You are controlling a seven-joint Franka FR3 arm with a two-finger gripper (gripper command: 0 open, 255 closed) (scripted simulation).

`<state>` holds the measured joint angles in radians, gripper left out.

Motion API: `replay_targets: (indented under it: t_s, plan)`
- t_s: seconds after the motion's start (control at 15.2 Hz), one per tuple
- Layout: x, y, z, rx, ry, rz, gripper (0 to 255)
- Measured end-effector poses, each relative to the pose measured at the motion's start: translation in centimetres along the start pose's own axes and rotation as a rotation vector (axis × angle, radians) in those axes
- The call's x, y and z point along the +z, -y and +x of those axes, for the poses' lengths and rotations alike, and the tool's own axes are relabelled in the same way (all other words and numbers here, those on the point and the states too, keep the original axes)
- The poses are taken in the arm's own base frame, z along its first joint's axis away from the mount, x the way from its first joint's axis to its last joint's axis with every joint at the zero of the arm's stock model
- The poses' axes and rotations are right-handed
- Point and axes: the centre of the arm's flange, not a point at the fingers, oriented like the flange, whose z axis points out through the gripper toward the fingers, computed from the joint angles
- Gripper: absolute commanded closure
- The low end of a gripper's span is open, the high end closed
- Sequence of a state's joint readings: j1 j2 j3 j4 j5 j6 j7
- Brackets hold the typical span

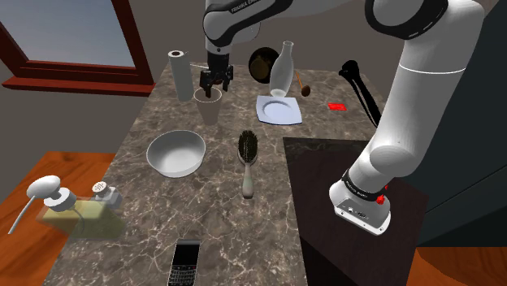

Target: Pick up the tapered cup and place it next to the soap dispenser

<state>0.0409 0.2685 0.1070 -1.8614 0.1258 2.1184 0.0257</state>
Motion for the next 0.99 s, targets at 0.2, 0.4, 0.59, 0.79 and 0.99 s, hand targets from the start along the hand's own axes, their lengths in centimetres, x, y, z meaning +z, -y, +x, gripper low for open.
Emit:
replay_targets:
  t_s: [0.2,0.4,0.59,0.79,0.99]
  plan:
    - [0.0,0.0,0.0,0.0,0.0,0.0,255]
    - [0.0,0.0,0.0,0.0,-0.001,0.0,255]
    - [-0.1,0.0,0.0,0.0,-0.002,0.0,255]
    - [-0.3,0.0,0.0,0.0,-0.001,0.0,255]
    - [-1.5,0.2,0.0,0.0,0.0,0.0,255]
